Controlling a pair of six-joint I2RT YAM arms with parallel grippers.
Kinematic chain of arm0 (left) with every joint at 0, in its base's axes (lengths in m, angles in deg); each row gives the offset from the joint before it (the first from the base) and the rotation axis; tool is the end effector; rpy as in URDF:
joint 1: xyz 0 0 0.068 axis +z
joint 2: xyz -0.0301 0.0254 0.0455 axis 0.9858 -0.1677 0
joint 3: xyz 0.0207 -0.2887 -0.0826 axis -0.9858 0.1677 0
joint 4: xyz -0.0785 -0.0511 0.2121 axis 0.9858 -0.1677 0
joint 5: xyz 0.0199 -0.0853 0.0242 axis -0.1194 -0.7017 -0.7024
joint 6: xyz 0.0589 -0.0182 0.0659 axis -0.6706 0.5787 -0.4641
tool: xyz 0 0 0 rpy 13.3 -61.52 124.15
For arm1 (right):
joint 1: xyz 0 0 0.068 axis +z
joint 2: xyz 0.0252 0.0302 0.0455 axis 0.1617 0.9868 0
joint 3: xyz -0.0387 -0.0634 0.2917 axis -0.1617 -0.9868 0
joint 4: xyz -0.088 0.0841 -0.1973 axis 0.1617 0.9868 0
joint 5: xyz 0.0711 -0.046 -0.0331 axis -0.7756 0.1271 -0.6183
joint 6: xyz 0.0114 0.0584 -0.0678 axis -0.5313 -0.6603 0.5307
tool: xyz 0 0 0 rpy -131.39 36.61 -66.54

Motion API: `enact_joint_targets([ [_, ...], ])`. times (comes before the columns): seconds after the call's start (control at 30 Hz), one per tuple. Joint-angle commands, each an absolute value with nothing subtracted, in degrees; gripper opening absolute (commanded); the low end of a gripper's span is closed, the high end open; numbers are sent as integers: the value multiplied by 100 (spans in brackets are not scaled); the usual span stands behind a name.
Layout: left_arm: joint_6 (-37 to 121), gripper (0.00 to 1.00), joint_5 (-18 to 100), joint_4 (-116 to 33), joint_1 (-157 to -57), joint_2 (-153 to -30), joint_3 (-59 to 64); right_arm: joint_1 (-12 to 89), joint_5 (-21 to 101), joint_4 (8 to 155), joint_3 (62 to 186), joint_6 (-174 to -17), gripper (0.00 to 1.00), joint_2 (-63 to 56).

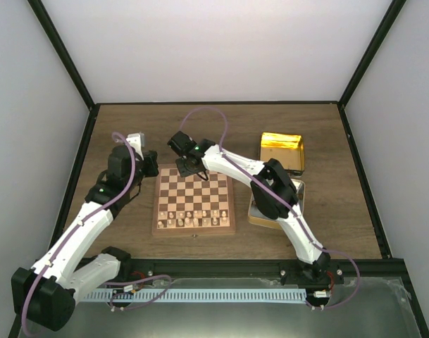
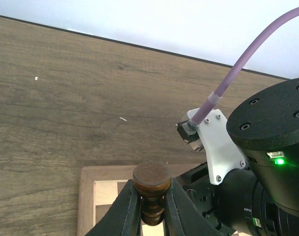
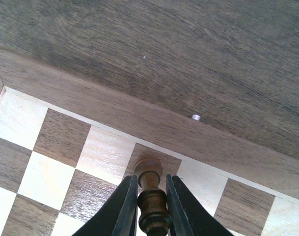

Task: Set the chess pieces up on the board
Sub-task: Adjust the chess piece on the chessboard.

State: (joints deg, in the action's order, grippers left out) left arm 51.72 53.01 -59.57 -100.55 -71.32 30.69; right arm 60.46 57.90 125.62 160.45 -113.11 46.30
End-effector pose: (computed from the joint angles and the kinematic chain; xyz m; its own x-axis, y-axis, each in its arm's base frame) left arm 0.1988 -0.0676 0.3013 -0.5019 -0.2016 -0.8411 0.1161 0.9480 -0.2965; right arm 0.3260 0.3816 0.1874 -0.8077 -0.3482 -0.4758 -0.4162 0.9083 0.0416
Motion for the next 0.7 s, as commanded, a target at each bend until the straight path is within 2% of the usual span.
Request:
enact_joint_targets([
  [0.0, 5239, 5, 5241, -5826, -10025, -7139, 3126, 6081, 5714, 12604, 15991, -11350, 18, 4359],
  [0.67, 5265, 5, 5238, -5800, -10025, -7134, 3180, 6088, 5763, 12808, 16260, -11266, 19, 4485],
])
